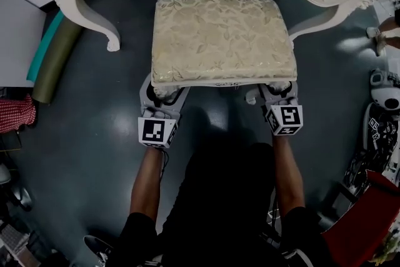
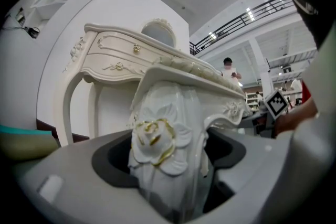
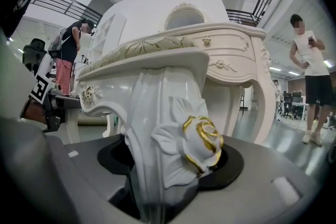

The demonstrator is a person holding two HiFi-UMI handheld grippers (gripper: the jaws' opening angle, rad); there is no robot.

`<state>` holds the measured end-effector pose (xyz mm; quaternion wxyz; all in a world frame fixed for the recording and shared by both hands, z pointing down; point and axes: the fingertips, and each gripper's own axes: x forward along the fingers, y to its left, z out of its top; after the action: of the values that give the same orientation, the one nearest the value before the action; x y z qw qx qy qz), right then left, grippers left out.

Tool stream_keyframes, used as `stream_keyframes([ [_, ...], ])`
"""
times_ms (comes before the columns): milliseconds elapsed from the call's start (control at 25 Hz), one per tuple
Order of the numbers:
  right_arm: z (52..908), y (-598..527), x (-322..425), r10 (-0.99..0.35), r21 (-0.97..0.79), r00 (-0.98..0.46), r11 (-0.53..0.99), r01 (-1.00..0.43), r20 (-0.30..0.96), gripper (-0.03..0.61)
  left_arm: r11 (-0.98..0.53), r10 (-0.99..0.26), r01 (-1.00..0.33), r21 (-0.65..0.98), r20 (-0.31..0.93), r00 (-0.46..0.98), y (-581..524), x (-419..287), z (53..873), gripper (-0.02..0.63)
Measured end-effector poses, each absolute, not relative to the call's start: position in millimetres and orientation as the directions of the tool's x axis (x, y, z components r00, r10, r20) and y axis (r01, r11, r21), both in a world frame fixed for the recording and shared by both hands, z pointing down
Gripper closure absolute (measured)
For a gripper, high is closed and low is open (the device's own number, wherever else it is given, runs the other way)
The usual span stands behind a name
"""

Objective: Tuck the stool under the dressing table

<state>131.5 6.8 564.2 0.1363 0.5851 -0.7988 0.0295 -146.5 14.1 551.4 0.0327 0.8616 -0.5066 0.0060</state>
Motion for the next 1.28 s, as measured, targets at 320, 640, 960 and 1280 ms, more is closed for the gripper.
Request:
stream_keyframes([
  [320,563,-37,148,-0.913,0.096,-0.302,0.339,-0.936,0.275,0.245,-0.462,-0.882,-0.885,0.054,0.077,0.465,-24,-129,546,0.233],
  [640,559,-36,149,-0.899,0.088,-0.322,0.362,-0.928,0.296,0.247,-0.447,-0.887,-0.892,0.066,0.095,0.452,-17,-129,542,0.233],
  [960,566,-50,150,-0.893,0.065,-0.364,0.393,-0.917,0.265,0.247,-0.401,-0.912,-0.916,0.020,0.088,0.401,-19,-127,540,0.233],
  [1280,585,-92,141,-0.882,0.081,-0.393,0.425,-0.901,0.258,0.245,-0.372,-0.925,-0.928,0.021,0.071,0.372,-52,-135,561,0.233],
])
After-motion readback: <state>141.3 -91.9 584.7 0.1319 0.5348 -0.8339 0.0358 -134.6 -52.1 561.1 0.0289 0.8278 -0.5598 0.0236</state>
